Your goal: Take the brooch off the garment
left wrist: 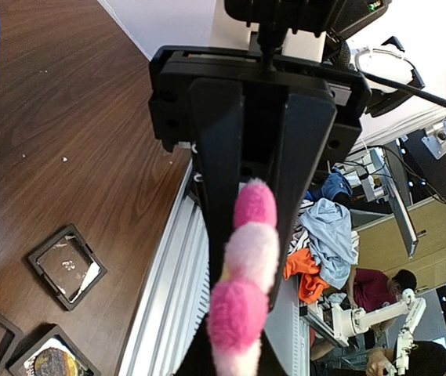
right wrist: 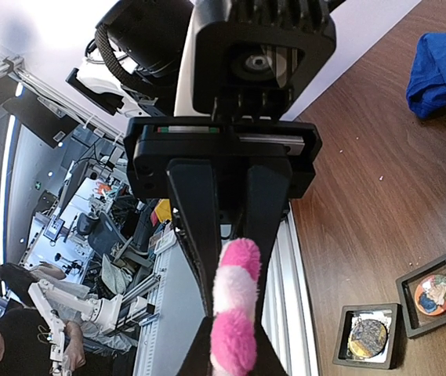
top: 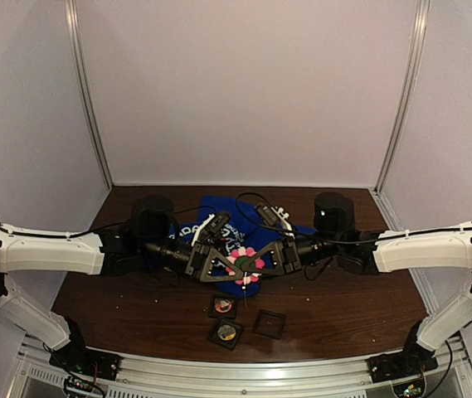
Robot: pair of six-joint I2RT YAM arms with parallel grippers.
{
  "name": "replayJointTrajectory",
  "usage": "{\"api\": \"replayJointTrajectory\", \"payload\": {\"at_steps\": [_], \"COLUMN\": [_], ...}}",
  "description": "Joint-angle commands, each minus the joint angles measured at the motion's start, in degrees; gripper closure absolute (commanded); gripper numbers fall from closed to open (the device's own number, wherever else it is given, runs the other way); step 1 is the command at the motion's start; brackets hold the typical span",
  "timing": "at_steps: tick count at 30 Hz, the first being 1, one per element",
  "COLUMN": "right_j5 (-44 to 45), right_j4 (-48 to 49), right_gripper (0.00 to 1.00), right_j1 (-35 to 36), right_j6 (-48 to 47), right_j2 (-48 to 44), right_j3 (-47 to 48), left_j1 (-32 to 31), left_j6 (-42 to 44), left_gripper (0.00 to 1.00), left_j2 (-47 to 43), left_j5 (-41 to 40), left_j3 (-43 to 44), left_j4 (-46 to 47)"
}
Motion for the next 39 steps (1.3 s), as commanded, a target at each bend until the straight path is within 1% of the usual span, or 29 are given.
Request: {"api": "replayJointTrajectory", "payload": {"at_steps": [1, 6, 9, 12, 16, 20, 21, 27, 30, 34, 37, 39], "right_j5": [5.9, 9.9, 10.6, 10.8, 9.8, 7.2, 6.8, 5.7, 6.7, 10.9, 15.3, 18.4], "right_j4": [-0.4, -4.6, -4.6, -4.1, -3.5, -0.6, -0.1, 1.1, 1.2, -1.2, -4.8, -7.6], "right_gripper": [1.0, 1.0, 1.0, 0.99, 0.89, 0.74, 0.69, 0.52, 0.45, 0.36, 0.34, 0.34], "right_j1": [0.4, -0.2, -1.0, -1.9, -3.0, -4.4, -4.8, -6.0, -6.5, -6.9, -6.9, -6.9], "right_j6": [-0.4, -0.9, -0.7, -1.2, -2.3, -1.8, -1.6, -1.5, -1.5, -3.1, -5.1, -6.5], "right_j2": [1.2, 3.4, 5.6, 8.0, 12.1, 15.8, 16.4, 18.0, 17.8, 15.6, 12.5, 10.4], "right_j3": [1.3, 3.1, 4.0, 5.4, 7.7, 9.1, 9.4, 11.0, 10.9, 9.5, 8.0, 6.8], "left_j1": [-0.4, -0.3, 0.6, 2.4, 3.6, 4.7, 5.2, 7.6, 8.2, 9.6, 10.1, 10.1], "left_j6": [-3.7, -9.6, -11.3, -14.4, -16.8, -16.9, -17.3, -20.1, -21.1, -22.4, -21.8, -20.2], "left_gripper": [1.0, 1.0, 1.0, 1.0, 1.0, 1.0, 1.0, 1.0, 1.0, 1.0, 1.0, 1.0], "left_j2": [1.7, 3.7, 5.1, 6.5, 8.1, 9.2, 9.4, 10.9, 12.0, 12.8, 12.8, 12.6], "left_j5": [-1.9, -4.7, -4.8, -4.1, -2.4, -1.8, -1.8, -1.2, -1.2, -2.2, -2.9, -4.0], "left_j3": [-0.4, -0.1, -0.1, -1.1, -1.8, -2.3, -2.7, -4.5, -4.6, -6.0, -6.5, -6.4], "left_j4": [5.8, 5.6, 5.8, 8.4, 11.2, 11.1, 11.2, 13.9, 15.2, 18.4, 19.1, 17.7]}}
